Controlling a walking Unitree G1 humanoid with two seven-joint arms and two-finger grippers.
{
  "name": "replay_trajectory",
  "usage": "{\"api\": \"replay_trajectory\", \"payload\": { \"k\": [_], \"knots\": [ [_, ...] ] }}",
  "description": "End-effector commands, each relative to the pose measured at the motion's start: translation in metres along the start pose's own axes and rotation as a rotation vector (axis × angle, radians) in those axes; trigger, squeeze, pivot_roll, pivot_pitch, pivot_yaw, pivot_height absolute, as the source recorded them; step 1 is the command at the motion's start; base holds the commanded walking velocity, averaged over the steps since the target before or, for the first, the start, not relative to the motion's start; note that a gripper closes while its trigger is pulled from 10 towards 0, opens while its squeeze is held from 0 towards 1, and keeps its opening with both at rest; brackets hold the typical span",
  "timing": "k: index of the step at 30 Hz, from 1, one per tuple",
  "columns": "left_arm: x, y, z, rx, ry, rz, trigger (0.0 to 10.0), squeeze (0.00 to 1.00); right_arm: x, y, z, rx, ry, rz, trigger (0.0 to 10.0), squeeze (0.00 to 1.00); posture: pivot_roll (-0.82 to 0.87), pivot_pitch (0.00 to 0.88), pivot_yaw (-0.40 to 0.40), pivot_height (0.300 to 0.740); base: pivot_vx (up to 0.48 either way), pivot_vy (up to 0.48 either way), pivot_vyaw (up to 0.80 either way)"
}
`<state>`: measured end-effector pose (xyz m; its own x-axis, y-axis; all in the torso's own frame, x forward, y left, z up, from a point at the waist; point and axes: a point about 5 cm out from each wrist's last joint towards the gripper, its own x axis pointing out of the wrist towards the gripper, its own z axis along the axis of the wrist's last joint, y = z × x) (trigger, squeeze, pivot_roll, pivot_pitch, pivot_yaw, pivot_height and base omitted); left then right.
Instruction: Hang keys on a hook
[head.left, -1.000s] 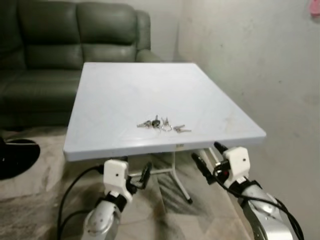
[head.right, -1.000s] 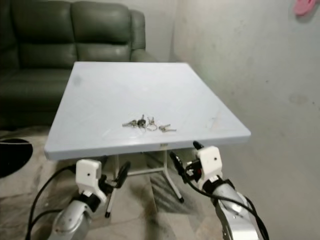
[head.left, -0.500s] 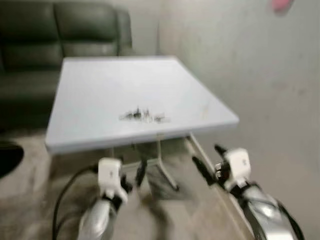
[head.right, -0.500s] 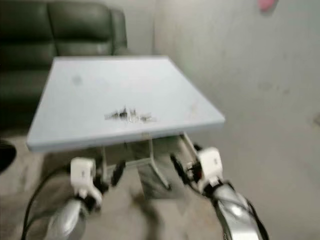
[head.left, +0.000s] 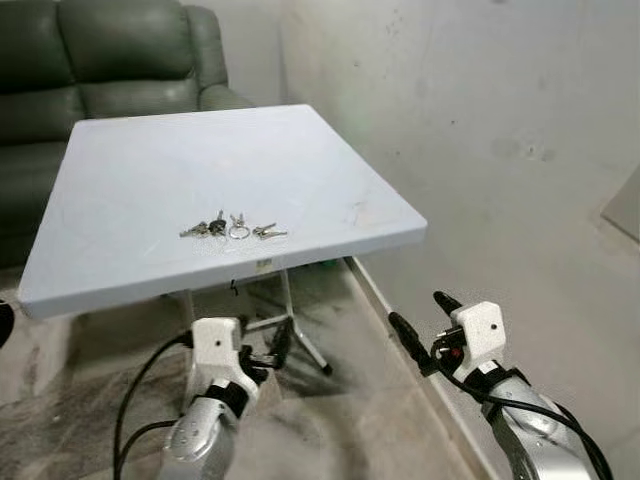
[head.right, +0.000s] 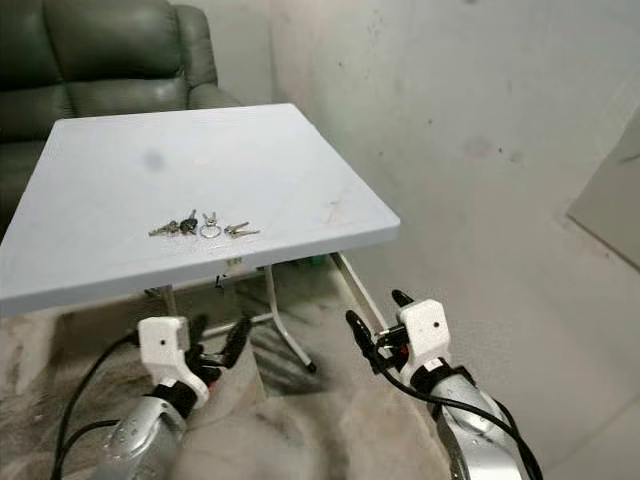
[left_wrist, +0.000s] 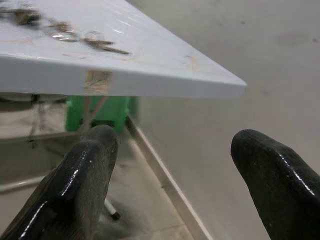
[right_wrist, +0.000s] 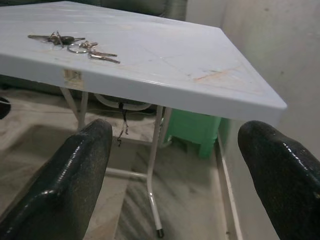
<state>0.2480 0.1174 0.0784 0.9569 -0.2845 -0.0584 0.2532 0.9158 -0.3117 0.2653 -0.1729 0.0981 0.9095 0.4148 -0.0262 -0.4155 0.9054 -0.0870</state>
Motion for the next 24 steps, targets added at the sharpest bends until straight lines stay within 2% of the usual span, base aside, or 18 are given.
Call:
{"api": "replay_trajectory", "payload": {
  "k": [1,4,9,24],
  "knots": [
    [-0.0032,0.0078,-0.0001,-0.009,-0.003,0.036,10.0,0.0,0.0038,0.0034,0.0055,-0.002,-0.021,0.016,10.0,0.0,0.01,0.0,-0.075,0.74,0.0,0.0,0.0],
    [-0.0033,0.0057,0.0037,0.041,-0.03,0.041,10.0,0.0,0.0036,0.0047,0.0045,0.002,-0.02,0.018,10.0,0.0,0.01,0.0,-0.074,0.74,0.0,0.0,0.0],
    [-0.0032,0.0063,0.0008,0.044,-0.004,0.06,10.0,0.0,0.0036,0.0049,0.0041,0.003,-0.019,0.018,10.0,0.0,0.01,0.0,-0.074,0.74,0.0,0.0,0.0],
    [-0.0012,0.0063,0.0007,0.034,0.005,0.059,10.0,0.0,0.0039,0.0054,0.0042,0.004,-0.022,0.021,10.0,0.0,0.01,0.0,-0.073,0.74,0.0,0.419,0.0]
  ]
}}
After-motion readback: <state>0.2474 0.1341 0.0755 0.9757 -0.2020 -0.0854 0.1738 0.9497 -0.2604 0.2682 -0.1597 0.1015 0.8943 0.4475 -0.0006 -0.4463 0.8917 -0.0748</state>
